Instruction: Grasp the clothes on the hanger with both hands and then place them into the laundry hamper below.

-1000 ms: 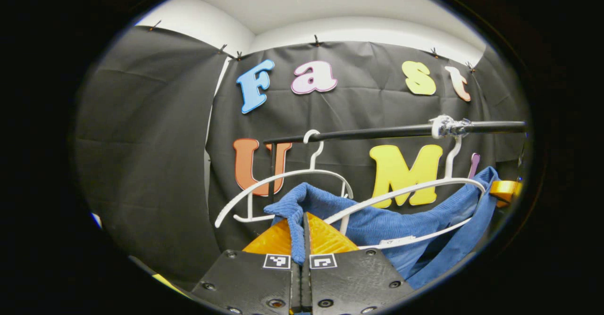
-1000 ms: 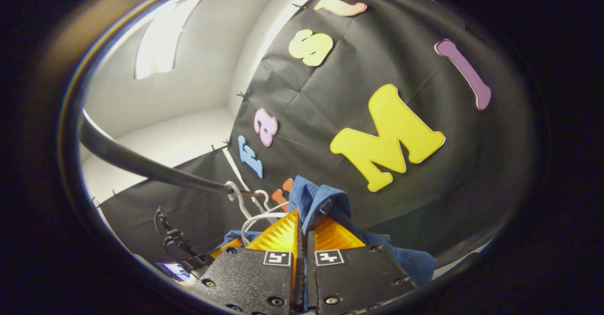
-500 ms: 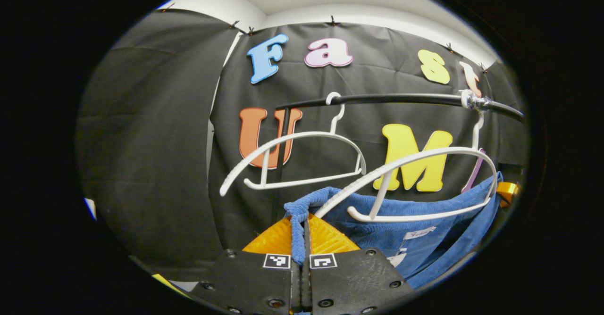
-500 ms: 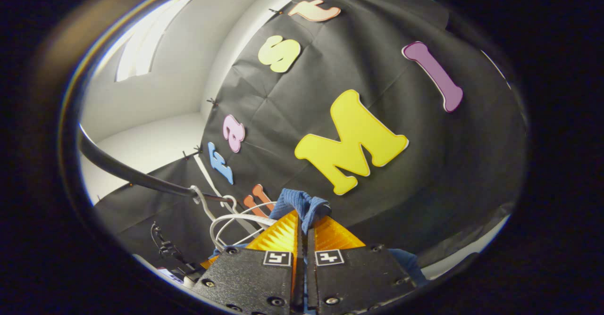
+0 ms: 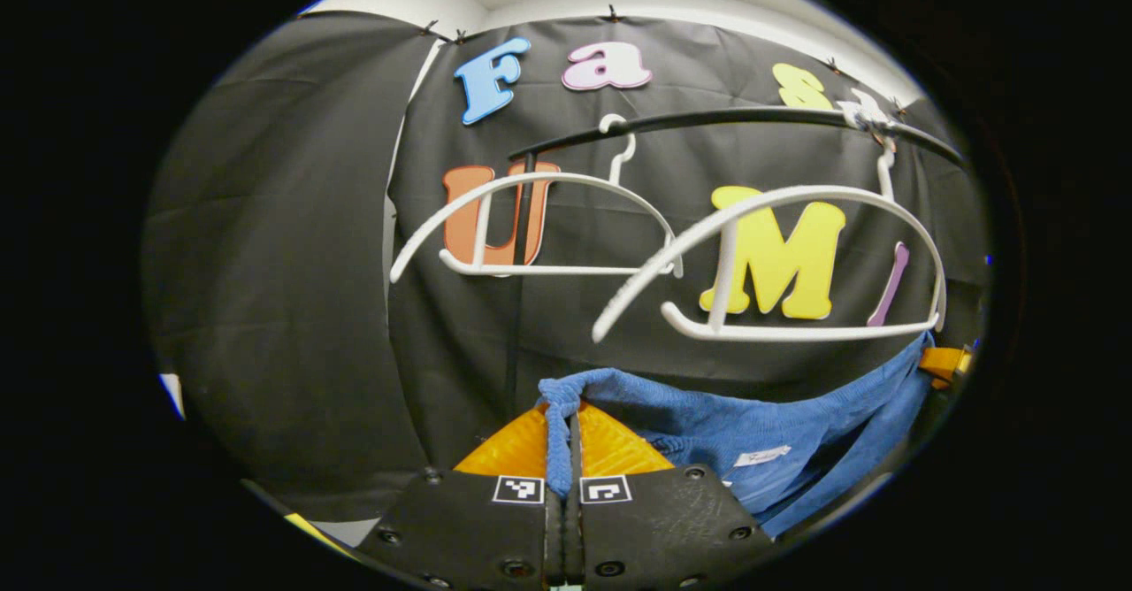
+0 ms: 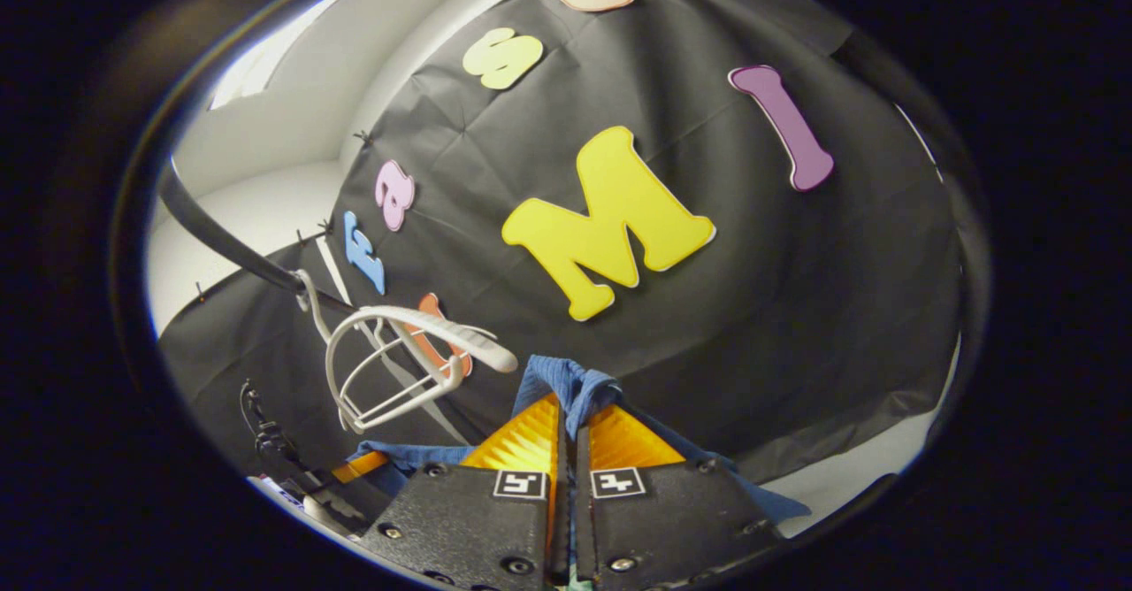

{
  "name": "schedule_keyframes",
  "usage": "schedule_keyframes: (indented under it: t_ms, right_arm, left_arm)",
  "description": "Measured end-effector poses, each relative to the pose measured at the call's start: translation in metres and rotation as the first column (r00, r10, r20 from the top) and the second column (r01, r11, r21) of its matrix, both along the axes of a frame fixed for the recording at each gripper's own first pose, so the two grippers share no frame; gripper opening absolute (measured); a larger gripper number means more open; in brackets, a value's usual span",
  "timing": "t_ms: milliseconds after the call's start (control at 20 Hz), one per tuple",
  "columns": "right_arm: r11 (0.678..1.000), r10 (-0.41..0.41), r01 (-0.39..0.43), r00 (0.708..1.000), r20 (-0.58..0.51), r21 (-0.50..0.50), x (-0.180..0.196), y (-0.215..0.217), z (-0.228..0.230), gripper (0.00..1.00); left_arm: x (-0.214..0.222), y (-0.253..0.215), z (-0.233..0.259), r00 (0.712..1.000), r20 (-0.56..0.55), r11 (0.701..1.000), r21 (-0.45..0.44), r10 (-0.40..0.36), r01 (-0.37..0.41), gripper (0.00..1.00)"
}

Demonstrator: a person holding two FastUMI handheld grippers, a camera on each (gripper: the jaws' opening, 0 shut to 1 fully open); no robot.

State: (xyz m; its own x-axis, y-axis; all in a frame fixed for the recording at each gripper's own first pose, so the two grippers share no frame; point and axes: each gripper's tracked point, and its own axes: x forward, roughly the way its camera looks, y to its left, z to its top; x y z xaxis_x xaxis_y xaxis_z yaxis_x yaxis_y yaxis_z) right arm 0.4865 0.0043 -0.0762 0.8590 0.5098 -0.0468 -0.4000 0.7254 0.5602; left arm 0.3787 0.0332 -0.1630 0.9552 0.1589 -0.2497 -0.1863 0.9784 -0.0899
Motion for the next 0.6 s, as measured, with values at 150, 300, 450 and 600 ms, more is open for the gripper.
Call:
schedule_keyframes:
  t_ms: [150, 300, 450, 600]
  right_arm:
    - [0.999, -0.011, 0.009, 1.000, -0.027, -0.041, -0.008, 0.002, -0.016, 0.06]
    - [0.997, -0.017, 0.014, 0.999, -0.038, -0.078, -0.021, 0.005, -0.025, 0.05]
    - [0.994, -0.004, 0.000, 0.999, -0.035, -0.112, -0.032, 0.019, -0.031, 0.05]
    - [0.991, 0.016, -0.019, 1.000, -0.025, -0.132, -0.052, 0.037, -0.029, 0.06]
  left_arm:
    - [-0.005, -0.002, -0.008, 1.000, -0.015, 1.000, 0.005, -0.007, 0.007, 0.01]
    - [-0.020, -0.006, -0.015, 1.000, -0.024, 1.000, 0.011, -0.020, 0.021, 0.01]
    - [-0.029, -0.011, -0.016, 0.999, -0.029, 1.000, 0.000, -0.029, 0.029, 0.01]
    - [-0.046, -0.016, -0.014, 0.999, -0.024, 0.999, -0.010, -0.044, 0.043, 0.01]
